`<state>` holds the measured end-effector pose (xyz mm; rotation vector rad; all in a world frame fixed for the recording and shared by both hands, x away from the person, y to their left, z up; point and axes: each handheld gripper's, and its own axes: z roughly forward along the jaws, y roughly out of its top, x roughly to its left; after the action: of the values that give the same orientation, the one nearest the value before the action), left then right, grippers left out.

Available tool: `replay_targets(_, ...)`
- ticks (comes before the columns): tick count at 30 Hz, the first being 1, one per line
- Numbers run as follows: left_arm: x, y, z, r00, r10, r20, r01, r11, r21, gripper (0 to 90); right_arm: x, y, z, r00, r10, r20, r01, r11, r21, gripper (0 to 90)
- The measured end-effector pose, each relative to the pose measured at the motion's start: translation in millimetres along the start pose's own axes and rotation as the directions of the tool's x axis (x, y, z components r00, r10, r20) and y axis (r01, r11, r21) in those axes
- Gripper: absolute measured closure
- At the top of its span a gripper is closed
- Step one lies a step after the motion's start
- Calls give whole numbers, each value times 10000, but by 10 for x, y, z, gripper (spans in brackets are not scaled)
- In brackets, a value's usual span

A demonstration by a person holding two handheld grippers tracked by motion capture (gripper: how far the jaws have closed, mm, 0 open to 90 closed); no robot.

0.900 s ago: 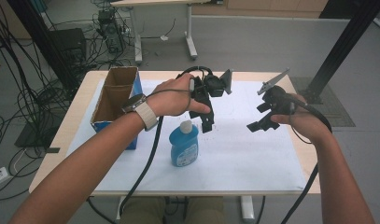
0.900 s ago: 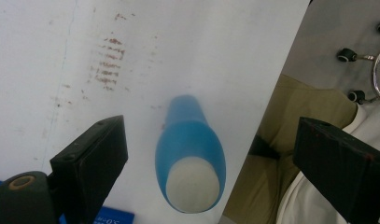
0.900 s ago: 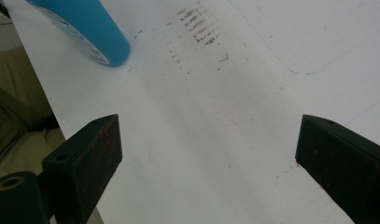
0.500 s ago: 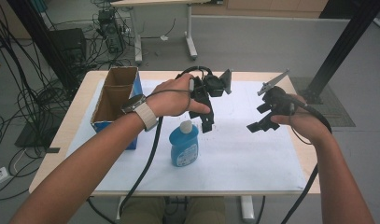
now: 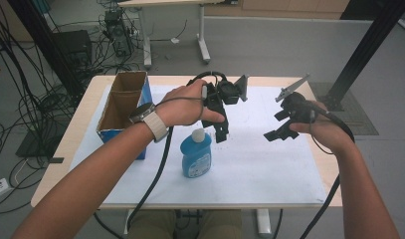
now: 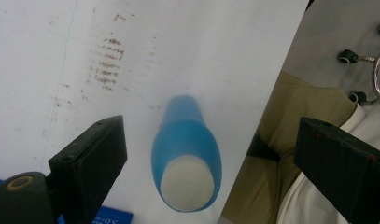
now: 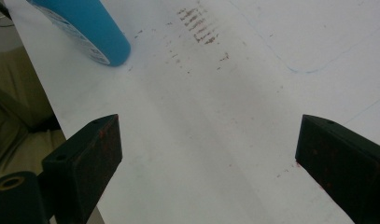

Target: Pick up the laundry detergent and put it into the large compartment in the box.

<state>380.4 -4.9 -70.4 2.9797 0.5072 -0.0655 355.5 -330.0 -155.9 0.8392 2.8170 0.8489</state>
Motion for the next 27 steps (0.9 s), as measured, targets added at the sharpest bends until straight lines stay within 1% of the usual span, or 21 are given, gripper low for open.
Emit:
replay_targets(3,0,-10,-1,10000,-12,-1,12,10000,-47,100,5,0,-7,10000,-8,12,8,10000,3,70)
replay_targets(4,-2,-21,0,10000,-79,7,80,9999,-106,100,5,-3,-10,10000,8,16,-8,10000,-3,70)
replay_targets(5,2,-15,-4,10000,-20,-5,19,10000,-58,101,4,-4,-14,10000,31,26,-31,10000,14,70)
replay_targets(9,8,-23,-10,10000,-34,-9,34,10000,-63,101,6,-3,-13,10000,13,22,-13,10000,7,70)
replay_targets(11,4,-38,-6,9999,-107,-22,107,9998,-139,100,10,4,-12,10000,0,20,0,10000,14,70)
replay_targets(14,8,-36,-12,10000,-15,-9,15,10000,-95,100,7,8,-6,10000,-34,4,34,10000,-13,70)
replay_targets(18,2,-64,-13,10000,-31,-5,30,9998,-208,100,0,2,2,10000,15,-30,-16,10000,-25,70)
replay_targets(25,1,-85,-8,10000,-31,0,31,9997,-256,100,-2,2,20,10000,19,-30,-19,10000,33,70)
replay_targets(27,1,-77,-11,10000,24,-8,-24,9998,-192,100,-3,2,20,10000,16,-26,-16,10000,30,70)
